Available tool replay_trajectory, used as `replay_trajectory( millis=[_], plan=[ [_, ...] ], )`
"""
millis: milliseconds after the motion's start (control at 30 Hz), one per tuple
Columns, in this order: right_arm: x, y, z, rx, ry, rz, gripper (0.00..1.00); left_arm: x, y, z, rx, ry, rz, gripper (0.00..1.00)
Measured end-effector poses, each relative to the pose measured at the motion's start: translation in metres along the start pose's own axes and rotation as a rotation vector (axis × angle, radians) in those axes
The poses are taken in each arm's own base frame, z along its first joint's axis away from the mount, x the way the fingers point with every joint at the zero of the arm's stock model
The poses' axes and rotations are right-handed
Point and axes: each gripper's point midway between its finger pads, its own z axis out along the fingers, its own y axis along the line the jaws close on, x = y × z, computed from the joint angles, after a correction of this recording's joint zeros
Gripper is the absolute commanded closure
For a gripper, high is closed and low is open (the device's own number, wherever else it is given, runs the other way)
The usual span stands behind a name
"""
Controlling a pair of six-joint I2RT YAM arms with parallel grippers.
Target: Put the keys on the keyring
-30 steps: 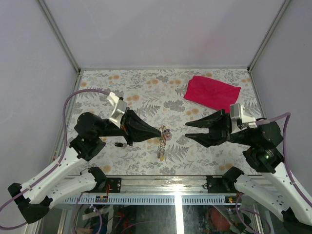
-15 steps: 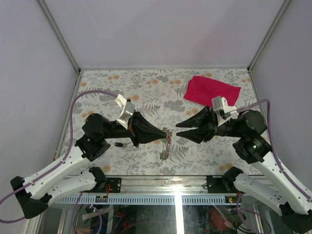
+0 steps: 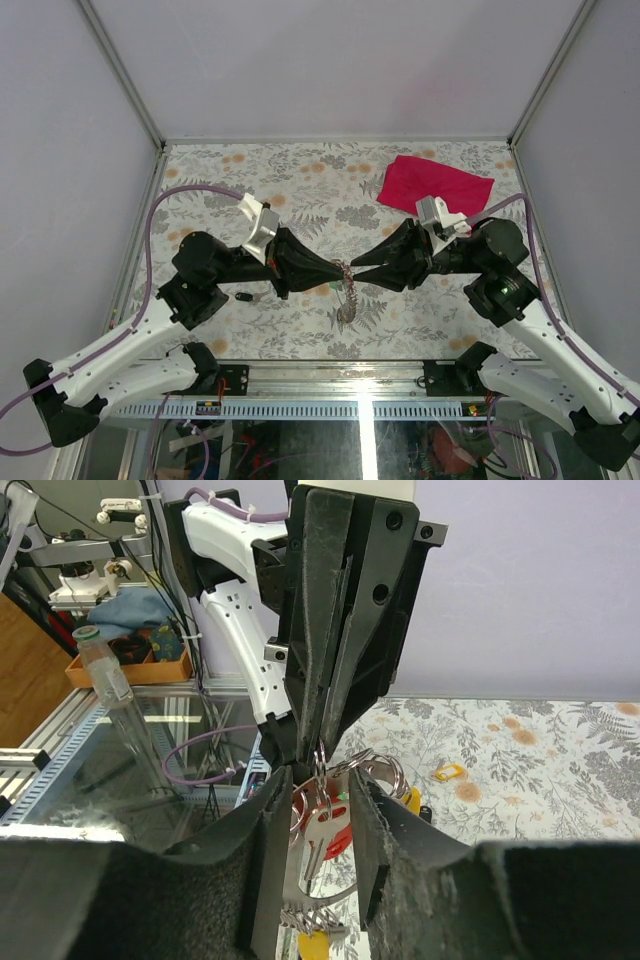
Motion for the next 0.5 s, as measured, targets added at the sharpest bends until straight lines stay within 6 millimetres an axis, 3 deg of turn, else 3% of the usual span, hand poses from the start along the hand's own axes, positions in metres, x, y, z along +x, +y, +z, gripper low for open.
replay_trajectory(
  millis=[500],
  plan=[
    [0.012, -0.003, 0.002, -0.015, 0.025, 0.018, 0.74, 0.003, 0.004, 0.004, 0.001, 0.003, 0.005, 1.00]
  ],
)
